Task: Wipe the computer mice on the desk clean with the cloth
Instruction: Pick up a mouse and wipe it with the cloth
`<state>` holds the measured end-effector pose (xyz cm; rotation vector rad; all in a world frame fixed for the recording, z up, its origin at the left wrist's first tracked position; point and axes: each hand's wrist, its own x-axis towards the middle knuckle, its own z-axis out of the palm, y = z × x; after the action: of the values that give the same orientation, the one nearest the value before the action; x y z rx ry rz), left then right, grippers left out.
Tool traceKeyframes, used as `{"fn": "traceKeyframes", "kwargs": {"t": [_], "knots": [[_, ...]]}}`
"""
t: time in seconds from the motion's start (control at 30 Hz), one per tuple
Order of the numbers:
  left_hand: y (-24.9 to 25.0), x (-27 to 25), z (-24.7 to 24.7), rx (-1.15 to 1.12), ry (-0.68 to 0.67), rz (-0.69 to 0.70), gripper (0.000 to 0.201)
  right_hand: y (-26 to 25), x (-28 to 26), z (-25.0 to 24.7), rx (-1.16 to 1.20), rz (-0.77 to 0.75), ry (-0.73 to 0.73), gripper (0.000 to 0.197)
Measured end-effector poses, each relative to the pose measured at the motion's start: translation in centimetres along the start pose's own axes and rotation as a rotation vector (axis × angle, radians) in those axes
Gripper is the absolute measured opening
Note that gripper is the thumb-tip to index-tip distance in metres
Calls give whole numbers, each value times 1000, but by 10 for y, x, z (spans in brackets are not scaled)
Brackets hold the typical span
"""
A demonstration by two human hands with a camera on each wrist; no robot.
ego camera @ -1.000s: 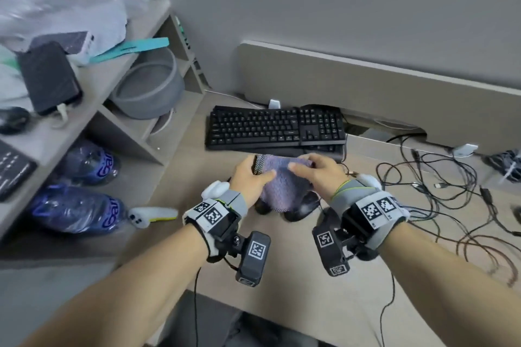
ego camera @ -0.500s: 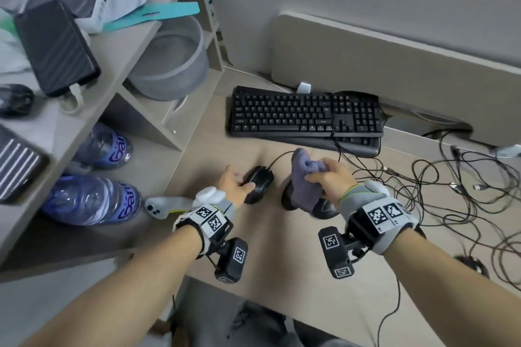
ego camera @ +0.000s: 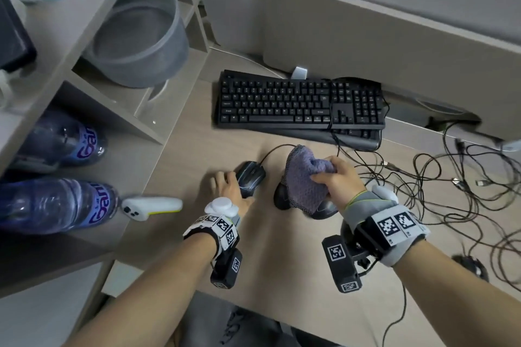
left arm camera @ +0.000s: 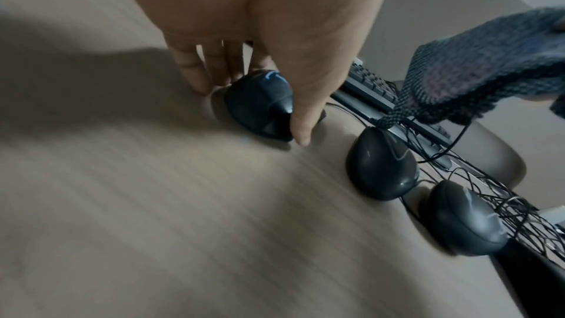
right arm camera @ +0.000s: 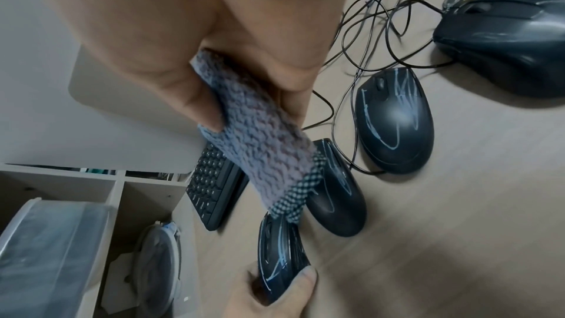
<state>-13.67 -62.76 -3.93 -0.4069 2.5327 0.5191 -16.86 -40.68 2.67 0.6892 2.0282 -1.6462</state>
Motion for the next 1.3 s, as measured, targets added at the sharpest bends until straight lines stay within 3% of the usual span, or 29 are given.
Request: {"fn": "traceKeyframes", "kwargs": {"t": [0.13, 0.27, 0.4, 0.47, 0.63, 0.7, 0.77, 0.87, 1.0, 1.2, 1.3], "knots": [[1, -6, -12, -186, 29, -44, 60, -12, 0, 3, -10, -33, -28, 21], [4, -18, -44, -372, 98, 16, 54, -37, -1, 10, -32, -59, -44, 24], [9, -34, -80, -523, 185, 102, 56, -75, -11, 21, -94, -217, -47, 28], [15, -43, -98, -567, 216, 141, 56, -96, -14, 25, -135, -289, -13, 16], [25, -61, -149, -606, 273, 258, 60, -161, -27, 31, -266, -534, 73, 22], [31, -66, -164, -606, 292, 308, 61, -179, -35, 33, -342, -610, 82, 16], [38, -72, -175, -608, 324, 352, 60, -188, -49, 40, -430, -690, 34, 7], [48, -74, -185, -607, 329, 384, 57, -188, -67, 51, -525, -759, -100, 10], [59, -78, -202, -617, 307, 394, 56, -186, -82, 49, -463, -790, -211, 16], [76, -85, -207, -600, 281, 450, 58, -192, -75, 34, -430, -719, -47, 21], [86, -86, -208, -631, 259, 455, 48, -192, -88, 39, -511, -843, 63, 24]]}}
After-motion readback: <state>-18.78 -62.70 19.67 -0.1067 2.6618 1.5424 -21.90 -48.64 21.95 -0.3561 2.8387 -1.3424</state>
